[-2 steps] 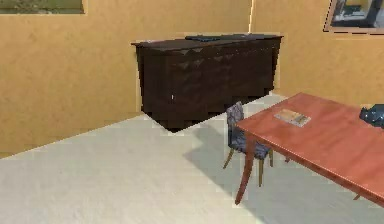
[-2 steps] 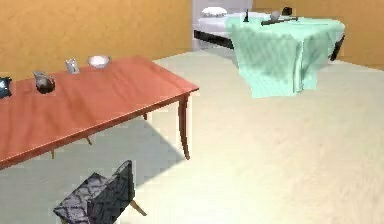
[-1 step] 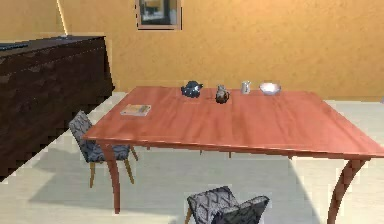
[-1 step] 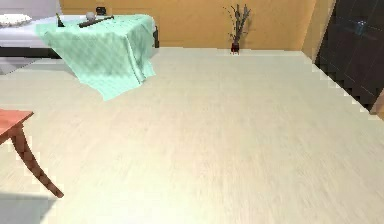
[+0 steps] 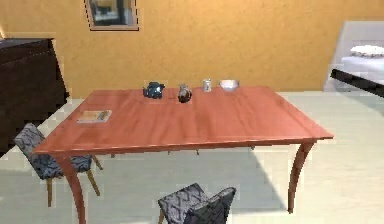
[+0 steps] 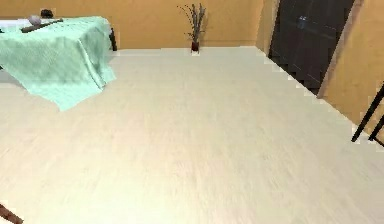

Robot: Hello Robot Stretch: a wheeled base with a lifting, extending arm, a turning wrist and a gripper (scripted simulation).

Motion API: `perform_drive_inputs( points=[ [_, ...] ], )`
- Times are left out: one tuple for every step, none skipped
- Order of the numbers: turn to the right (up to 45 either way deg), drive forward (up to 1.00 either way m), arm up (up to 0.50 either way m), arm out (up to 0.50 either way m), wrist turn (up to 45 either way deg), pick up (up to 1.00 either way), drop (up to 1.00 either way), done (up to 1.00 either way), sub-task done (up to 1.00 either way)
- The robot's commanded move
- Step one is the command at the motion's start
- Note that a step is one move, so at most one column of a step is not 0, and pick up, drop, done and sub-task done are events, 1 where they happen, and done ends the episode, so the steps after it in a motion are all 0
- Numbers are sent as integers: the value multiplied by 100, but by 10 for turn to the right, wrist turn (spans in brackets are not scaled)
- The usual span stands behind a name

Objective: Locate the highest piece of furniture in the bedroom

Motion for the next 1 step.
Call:
perform_drive_inputs(
  points=[
    [0, 5, 0, 0, 0, 0, 0, 0, 0]
  ],
)
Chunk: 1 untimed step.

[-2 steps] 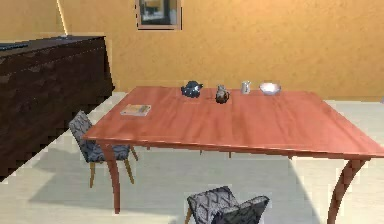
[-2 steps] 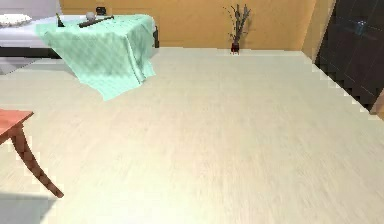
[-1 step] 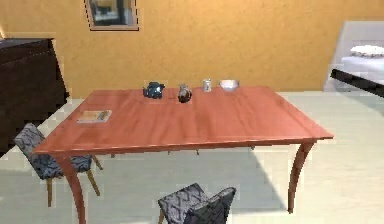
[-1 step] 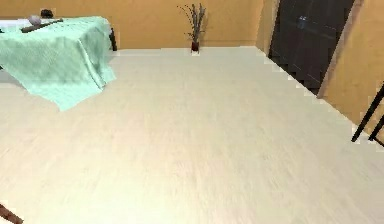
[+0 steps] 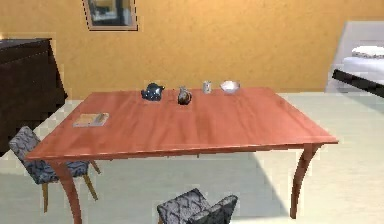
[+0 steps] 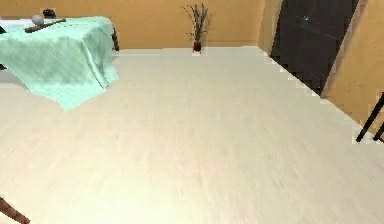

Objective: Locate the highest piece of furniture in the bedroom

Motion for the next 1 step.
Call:
perform_drive_inputs(
  points=[
    [-450, 0, 0, 0, 0, 0, 0, 0, 0]
  ],
)
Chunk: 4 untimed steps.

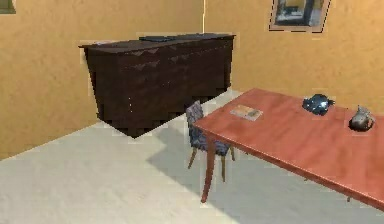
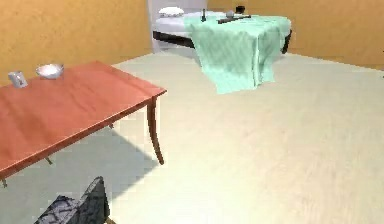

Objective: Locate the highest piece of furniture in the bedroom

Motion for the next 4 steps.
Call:
perform_drive_inputs(
  points=[
    [-420, 0, 0, 0, 0, 0, 0, 0, 0],
    [0, 30, 0, 0, 0, 0, 0, 0, 0],
    [270, 0, 0, 0, 0, 0, 0, 0, 0],
    [0, 70, 0, 0, 0, 0, 0, 0, 0]
  ],
)
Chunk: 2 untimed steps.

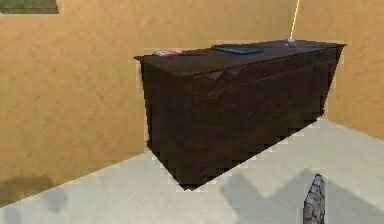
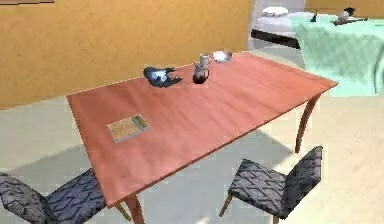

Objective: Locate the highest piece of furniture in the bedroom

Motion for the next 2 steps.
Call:
perform_drive_inputs(
  points=[
    [-450, 0, 0, 0, 0, 0, 0, 0, 0],
    [-450, 0, 0, 0, 0, 0, 0, 0, 0]
  ],
)
